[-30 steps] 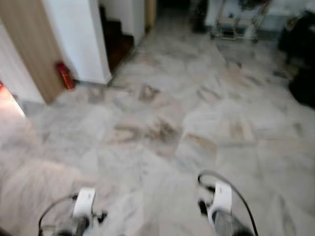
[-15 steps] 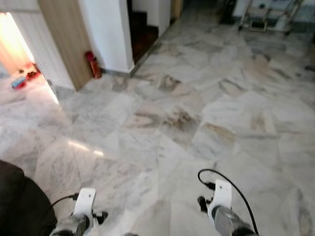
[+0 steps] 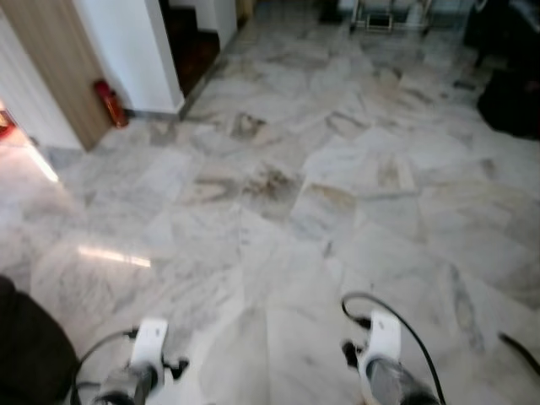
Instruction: Move the pillow to the sofa from floor
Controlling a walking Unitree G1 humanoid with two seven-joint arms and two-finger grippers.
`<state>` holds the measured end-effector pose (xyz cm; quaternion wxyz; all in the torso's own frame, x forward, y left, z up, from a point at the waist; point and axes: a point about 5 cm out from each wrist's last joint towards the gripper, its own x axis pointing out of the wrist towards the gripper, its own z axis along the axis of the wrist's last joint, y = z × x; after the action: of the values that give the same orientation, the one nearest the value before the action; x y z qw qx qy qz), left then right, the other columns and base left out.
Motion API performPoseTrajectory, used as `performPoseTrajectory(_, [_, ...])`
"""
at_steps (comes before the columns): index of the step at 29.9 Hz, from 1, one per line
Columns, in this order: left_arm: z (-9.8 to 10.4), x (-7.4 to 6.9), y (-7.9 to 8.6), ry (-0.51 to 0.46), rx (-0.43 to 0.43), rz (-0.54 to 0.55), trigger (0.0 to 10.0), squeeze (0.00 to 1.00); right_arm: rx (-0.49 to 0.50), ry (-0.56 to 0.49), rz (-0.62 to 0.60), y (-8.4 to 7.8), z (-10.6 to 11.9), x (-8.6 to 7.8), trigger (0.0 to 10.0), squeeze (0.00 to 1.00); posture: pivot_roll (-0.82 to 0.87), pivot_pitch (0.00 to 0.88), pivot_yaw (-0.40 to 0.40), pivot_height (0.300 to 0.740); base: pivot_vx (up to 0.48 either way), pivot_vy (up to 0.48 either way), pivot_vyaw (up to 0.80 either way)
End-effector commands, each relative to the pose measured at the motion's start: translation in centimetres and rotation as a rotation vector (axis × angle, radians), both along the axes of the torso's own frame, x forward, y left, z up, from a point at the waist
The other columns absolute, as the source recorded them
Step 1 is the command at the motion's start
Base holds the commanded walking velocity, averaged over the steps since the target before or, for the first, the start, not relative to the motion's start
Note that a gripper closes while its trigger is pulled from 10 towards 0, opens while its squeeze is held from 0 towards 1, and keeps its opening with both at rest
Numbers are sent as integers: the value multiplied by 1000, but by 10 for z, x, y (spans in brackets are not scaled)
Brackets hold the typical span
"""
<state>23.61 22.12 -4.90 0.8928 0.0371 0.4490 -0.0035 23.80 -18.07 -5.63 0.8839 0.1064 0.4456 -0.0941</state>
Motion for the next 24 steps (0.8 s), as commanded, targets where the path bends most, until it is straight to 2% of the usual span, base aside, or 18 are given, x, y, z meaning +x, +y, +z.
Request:
performPoseTrajectory(1, [-3, -6, 5, 26, 5, 14, 10000, 0, 19, 6, 1, 7, -1, -1, 10000, 0, 12, 70, -7, 740, -315, 0, 0])
performPoseTrajectory(24, [-4, -8, 4, 35, -2, 17, 10000, 0, 19, 9, 19, 6, -2, -3, 10000, 0, 15, 51, -16, 740, -313, 0, 0])
